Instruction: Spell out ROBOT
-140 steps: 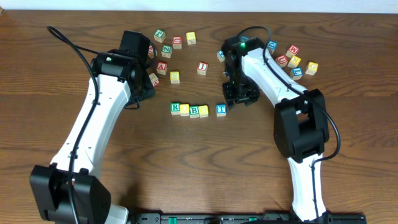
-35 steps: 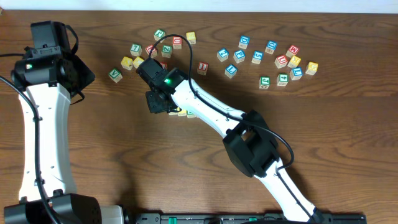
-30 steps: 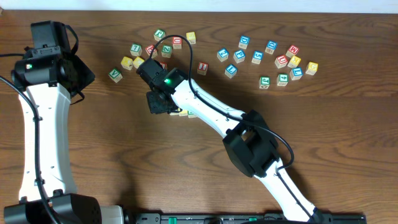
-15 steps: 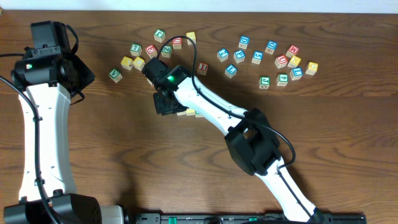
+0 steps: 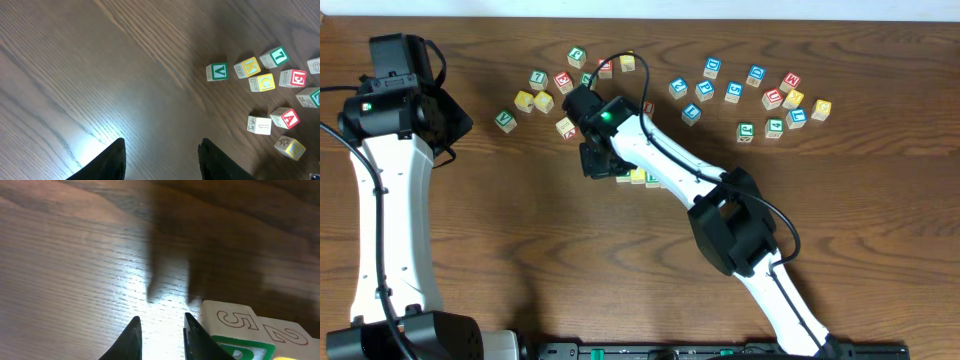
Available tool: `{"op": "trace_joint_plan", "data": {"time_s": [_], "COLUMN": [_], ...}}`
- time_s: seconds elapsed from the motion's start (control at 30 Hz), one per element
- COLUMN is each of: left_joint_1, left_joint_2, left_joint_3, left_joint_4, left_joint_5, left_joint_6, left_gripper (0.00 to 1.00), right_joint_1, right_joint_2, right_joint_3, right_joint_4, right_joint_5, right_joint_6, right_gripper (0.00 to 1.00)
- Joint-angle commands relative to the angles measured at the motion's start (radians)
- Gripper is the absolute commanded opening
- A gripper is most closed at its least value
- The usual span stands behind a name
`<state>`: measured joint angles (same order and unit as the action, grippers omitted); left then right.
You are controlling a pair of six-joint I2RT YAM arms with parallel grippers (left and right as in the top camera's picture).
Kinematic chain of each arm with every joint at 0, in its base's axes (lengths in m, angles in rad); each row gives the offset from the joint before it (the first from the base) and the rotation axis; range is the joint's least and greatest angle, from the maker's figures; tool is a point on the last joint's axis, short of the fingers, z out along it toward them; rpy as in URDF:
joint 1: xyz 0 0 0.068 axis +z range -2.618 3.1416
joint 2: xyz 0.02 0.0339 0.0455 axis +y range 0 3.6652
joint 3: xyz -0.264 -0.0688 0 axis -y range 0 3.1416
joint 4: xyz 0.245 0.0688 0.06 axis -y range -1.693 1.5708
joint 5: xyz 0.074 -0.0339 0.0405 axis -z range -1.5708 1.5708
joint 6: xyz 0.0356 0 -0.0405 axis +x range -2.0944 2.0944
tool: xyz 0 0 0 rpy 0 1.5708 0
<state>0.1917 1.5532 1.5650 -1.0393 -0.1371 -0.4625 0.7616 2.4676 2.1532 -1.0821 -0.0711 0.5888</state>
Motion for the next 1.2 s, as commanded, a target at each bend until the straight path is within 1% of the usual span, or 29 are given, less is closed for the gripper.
{"op": "trace_joint_plan", "data": {"time_s": [0.0,0.3,0.47,0.77,0.9,0.93,1.0,1.17], "left_joint_1": [-0.001,-0.001,-0.002,-0.002,-0.005,-0.009,-0.021,-0.065], "left_joint_2": [0.011,0.011,0.011,0.011,0.011,0.011,0.011,0.011], "left_joint_3": [-0.010,-0.010,-0.010,-0.010,-0.010,-0.010,-0.010,-0.010], "left_joint_4": [-0.002,-0.002,-0.002,-0.002,-0.002,-0.002,-0.002,0.002], "left_joint_5": [-0.005,-0.005,-0.005,-0.005,-0.002,-0.002,-0.002,-0.002], "left_joint_6": [0.017,0.017,0.017,0.017,0.018,0.018,0.021,0.033], "left_gripper": [0.47,0.47,0.46,0.46,0.46,0.42,0.39,0.38], "right_joint_1": [-0.016,-0.029,-0.038,-0.043,-0.053,-0.057,-0.067,-0.108], "right_joint_2": [0.016,0.015,0.007,-0.004,-0.045,-0.061,-0.098,-0.230], "right_joint_3": [0.000,0.000,0.000,0.000,0.024,0.032,0.044,0.048], "right_joint_4": [-0.010,-0.033,-0.043,-0.059,-0.055,-0.055,-0.057,-0.080], "right_joint_5": [0.009,0.009,0.009,0.011,0.033,0.038,0.039,0.043], "right_joint_6": [0.018,0.021,0.021,0.011,-0.027,-0.038,-0.058,-0.093], "right_gripper": [0.23,0.23,0.25,0.25,0.27,0.28,0.29,0.35]}}
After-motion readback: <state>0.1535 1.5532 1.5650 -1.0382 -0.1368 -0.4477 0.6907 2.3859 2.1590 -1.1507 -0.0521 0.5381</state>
